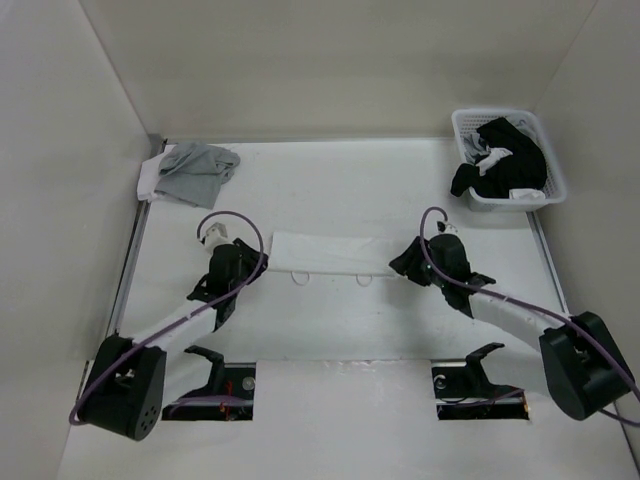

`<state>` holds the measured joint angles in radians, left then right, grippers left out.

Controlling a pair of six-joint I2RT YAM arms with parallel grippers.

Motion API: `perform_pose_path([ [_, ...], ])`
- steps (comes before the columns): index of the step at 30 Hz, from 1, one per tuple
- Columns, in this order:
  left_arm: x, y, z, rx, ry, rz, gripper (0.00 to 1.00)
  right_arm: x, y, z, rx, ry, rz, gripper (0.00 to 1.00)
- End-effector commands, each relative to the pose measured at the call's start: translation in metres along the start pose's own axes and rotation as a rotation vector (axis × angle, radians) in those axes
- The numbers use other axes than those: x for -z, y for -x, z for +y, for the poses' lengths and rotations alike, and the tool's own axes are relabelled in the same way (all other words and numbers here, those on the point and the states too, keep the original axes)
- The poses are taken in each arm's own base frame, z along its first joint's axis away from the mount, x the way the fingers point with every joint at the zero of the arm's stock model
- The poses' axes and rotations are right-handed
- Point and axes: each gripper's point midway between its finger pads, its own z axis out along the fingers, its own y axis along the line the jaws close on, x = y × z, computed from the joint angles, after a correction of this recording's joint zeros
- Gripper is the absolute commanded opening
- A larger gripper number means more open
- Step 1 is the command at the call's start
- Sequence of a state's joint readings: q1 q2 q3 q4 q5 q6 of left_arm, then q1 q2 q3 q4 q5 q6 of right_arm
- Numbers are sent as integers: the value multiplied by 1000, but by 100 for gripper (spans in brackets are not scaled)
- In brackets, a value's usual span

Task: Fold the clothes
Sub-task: Fold the tank top

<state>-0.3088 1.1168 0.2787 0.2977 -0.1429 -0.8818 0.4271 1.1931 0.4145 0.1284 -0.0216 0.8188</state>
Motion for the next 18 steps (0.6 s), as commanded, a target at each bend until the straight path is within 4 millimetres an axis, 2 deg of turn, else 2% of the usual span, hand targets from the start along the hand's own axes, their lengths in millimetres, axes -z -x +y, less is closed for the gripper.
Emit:
perform_pose_path([
  [1, 14, 31, -38, -9, -88, -94, 29, 4, 28, 21, 36, 41, -82, 51],
  [3, 17, 32, -59, -27, -121, -99, 29, -5, 33, 22, 53, 31, -72, 53],
  [5, 15, 23, -85, -55, -160, -83, 31, -19, 37, 19, 53, 12, -48, 53],
  [7, 5, 11, -109, -88, -188, -60, 31, -30, 39, 13, 41, -6, -29, 53],
  [9, -9, 2, -121, -104, -200, -42, 31, -38, 41, 9, 25, -17, -22, 53],
  [12, -33, -2, -115, -102, -171, -42, 30, -47, 37, 5, 17, -29, 1, 49],
  [15, -48, -2, -89, -88, -116, -46, 30, -54, 29, 6, 21, -20, 48, 43],
  [18, -54, -6, -58, -79, -57, -30, 29, -58, 25, 7, 1, 6, 73, 39],
])
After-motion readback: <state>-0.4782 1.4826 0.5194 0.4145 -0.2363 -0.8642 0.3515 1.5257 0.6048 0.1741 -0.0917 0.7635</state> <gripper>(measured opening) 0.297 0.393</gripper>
